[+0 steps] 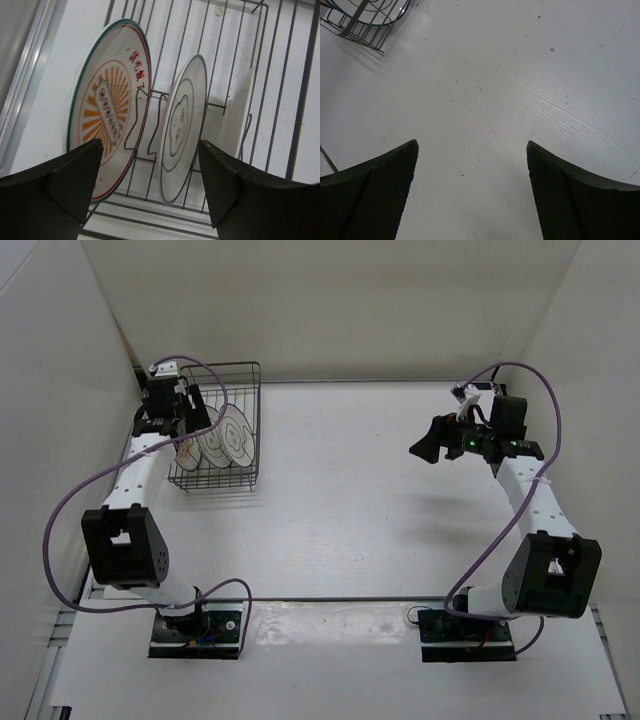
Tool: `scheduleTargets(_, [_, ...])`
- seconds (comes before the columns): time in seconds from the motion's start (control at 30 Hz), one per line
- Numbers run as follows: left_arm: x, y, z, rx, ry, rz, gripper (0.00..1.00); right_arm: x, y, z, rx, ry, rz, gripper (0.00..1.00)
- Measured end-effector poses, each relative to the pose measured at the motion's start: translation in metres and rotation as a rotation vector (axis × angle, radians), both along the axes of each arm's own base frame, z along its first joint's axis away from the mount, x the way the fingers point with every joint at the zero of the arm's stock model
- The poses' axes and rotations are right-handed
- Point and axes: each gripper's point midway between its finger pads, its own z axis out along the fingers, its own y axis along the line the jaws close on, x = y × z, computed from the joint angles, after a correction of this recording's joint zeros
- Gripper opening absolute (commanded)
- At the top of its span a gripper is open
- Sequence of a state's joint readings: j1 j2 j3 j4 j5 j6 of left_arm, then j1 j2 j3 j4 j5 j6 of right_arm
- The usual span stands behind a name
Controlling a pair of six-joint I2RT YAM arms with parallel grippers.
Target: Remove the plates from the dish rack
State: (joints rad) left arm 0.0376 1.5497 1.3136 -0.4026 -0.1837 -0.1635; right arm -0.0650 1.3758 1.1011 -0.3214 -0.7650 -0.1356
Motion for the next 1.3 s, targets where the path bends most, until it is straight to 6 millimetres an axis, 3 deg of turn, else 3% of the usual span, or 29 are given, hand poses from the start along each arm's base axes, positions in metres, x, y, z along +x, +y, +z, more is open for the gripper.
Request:
scheduleTargets(0.2, [0.022, -0.009, -0.007, -0.046, -0.005, -0.031, 0.84, 0.006, 0.001, 0.001, 0.005, 0.023, 0.012, 0.9])
scheduleTargets(0.47, [0.027, -0.013, -0.021, -0.072, 0.02, -0.039, 0.78, 0.007, 0.001, -0.003, 0.01, 0.063, 0.017, 0.9])
scheduleTargets(0.77, [0.028, -0.015, -0.033, -0.079, 0.05, -0.044, 0.48, 0.006, 0.001, -0.001, 0.01, 0.071, 0.015, 0.9])
scheduleTargets(1.3, [0.029, -0.015, -0.042, -0.042, 0.084, -0.072, 0.19, 0.007, -0.001, -0.013, 0.008, 0.139, 0.0, 0.9])
